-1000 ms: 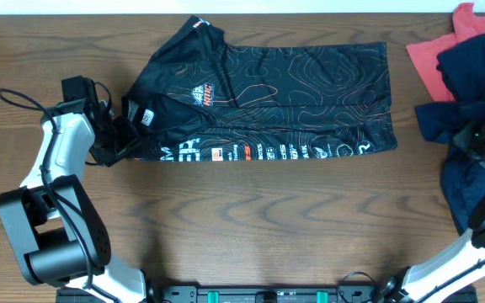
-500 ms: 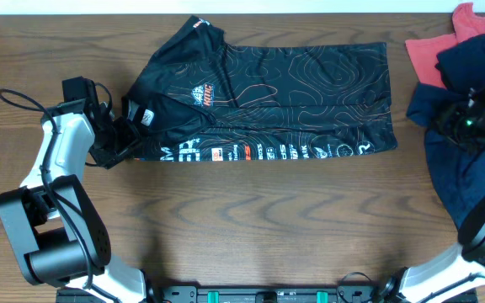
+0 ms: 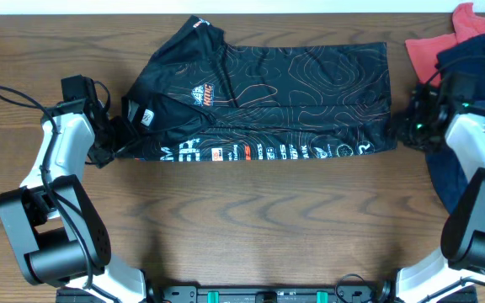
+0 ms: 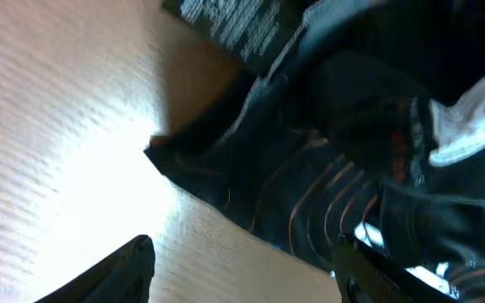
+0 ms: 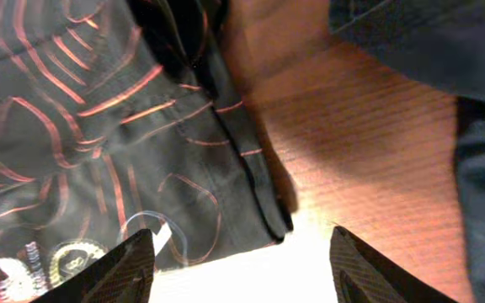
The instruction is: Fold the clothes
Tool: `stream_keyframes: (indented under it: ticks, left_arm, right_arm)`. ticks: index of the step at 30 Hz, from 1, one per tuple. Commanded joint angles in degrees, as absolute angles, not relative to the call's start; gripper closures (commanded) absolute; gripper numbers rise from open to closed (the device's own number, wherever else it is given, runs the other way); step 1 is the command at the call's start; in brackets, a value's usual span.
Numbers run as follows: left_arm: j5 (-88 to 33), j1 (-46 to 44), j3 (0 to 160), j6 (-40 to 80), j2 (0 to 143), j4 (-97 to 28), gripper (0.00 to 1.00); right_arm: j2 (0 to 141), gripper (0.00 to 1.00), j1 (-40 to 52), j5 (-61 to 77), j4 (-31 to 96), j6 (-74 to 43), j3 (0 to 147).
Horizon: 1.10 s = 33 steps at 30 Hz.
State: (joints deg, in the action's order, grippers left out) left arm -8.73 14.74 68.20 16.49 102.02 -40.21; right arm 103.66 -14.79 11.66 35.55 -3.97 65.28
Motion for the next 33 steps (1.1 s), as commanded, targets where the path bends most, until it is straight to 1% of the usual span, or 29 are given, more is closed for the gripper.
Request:
stream_keyframes:
  ticks: [1, 10, 12, 16, 21, 23, 25, 26, 28, 30, 31, 32, 33]
  left_arm:
    - [-6.8, 14.7, 67.8, 16.2, 102.9, -38.9, 0.3]
    - [-6.8, 14.7, 67.7, 16.2, 105.4, -37.6, 0.32]
    - [-6.8, 14.7, 67.7, 16.2, 106.8, -37.2, 0.36]
    - [-7.0, 14.7, 67.7, 16.2, 109.8, -36.9, 0.37]
    - [-7.0, 14.7, 67.7, 16.2, 111.8, -37.0, 0.37]
    - [-7.0, 14.7, 67.7, 16.2, 111.9, -36.9, 0.43]
    - [-7.0, 14.7, 67.7, 16.2, 111.9, -36.8, 0.51]
    - [-7.0, 14.7, 67.7, 16.2, 111.9, -36.8, 0.57]
    - [-7.0, 14.7, 67.7, 16.2, 111.9, -36.7, 0.65]
    - [-7.0, 14.7, 67.7, 16.2, 111.9, -36.7, 0.71]
    - [-6.9, 14.7, 67.7, 16.2, 111.9, -36.7, 0.78]
    - [-6.9, 14.7, 67.7, 16.2, 111.9, -36.7, 0.81]
    - [-6.9, 14.7, 67.7, 16.2, 111.9, -36.7, 0.89]
  right_arm:
    - [104.3, 0.35, -13.8, 9.9, 33.2, -3.1, 62.6]
    - [104.3, 0.35, -11.3, 9.9, 27.6, -3.1, 58.9]
    - [104.3, 0.38, -11.1, 9.9, 27.4, -3.1, 58.8]
    - [104.3, 0.43, -11.1, 9.4, 27.9, -3.2, 58.8]
    - [104.3, 0.58, -11.1, 6.6, 27.8, -4.8, 58.8]
    - [104.4, 0.62, -11.1, 5.7, 27.4, -5.1, 58.8]
    - [104.5, 0.66, -11.1, 5.8, 26.9, -5.1, 58.8]
    - [104.6, 0.7, -11.1, 5.8, 26.7, -5.1, 58.8]
    - [104.9, 0.79, -11.1, 5.8, 26.6, -5.1, 58.8]
    - [105.1, 0.82, -11.1, 5.8, 26.7, -5.1, 58.8]
    - [105.1, 0.86, -11.1, 5.7, 26.8, -5.1, 58.8]
    - [105.1, 0.89, -11.1, 5.6, 26.8, -5.1, 58.8]
    - [105.1, 0.94, -11.1, 5.5, 26.9, -5.1, 58.8]
